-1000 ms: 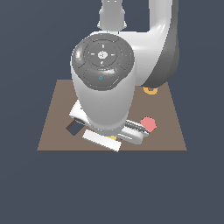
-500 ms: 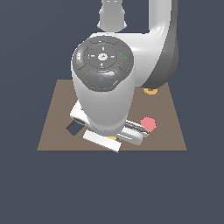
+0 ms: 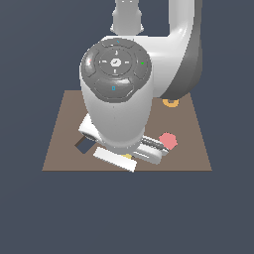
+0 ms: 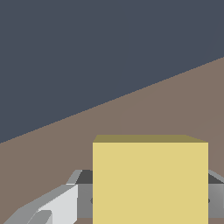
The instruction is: Insert a designated object into the corresponding slot on a board.
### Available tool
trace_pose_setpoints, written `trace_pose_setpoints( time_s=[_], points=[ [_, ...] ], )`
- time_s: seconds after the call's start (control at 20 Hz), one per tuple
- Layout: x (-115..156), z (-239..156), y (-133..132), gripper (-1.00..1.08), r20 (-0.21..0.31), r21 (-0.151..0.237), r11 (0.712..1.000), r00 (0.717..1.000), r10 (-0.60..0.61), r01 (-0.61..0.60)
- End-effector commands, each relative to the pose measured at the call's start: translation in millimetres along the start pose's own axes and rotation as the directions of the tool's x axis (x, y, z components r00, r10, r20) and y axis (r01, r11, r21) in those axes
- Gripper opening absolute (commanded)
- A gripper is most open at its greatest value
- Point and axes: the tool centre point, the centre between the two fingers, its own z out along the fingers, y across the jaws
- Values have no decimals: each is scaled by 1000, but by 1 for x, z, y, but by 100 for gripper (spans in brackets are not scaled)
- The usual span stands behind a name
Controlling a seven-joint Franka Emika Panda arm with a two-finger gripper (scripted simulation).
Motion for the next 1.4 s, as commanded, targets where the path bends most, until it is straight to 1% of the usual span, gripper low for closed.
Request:
trace_pose_setpoints(
  time_s=[0.0, 0.2, 0.45, 0.6, 0.75, 0.9, 1.0, 1.1, 1.35],
  points=[
    [0, 0, 2, -100, 0, 0, 1000, 1000, 12, -12],
    [0, -1, 9, -100, 0, 0, 998, 998, 60, -60],
    [-2, -1, 24, -100, -1, 0, 986, 986, 164, -164],
    [-6, -2, 37, -100, -1, 1, 968, 968, 249, -249],
    [-11, -3, 52, -100, -1, 1, 937, 937, 350, -350],
    [-19, -3, 68, -100, -1, 1, 887, 887, 461, -461],
    [-26, -4, 80, -100, -1, 1, 843, 843, 539, -539],
    [-35, -4, 91, -100, 0, 2, 787, 787, 617, -617],
    [-61, -6, 115, -100, 0, 2, 620, 620, 784, -784]
  ],
)
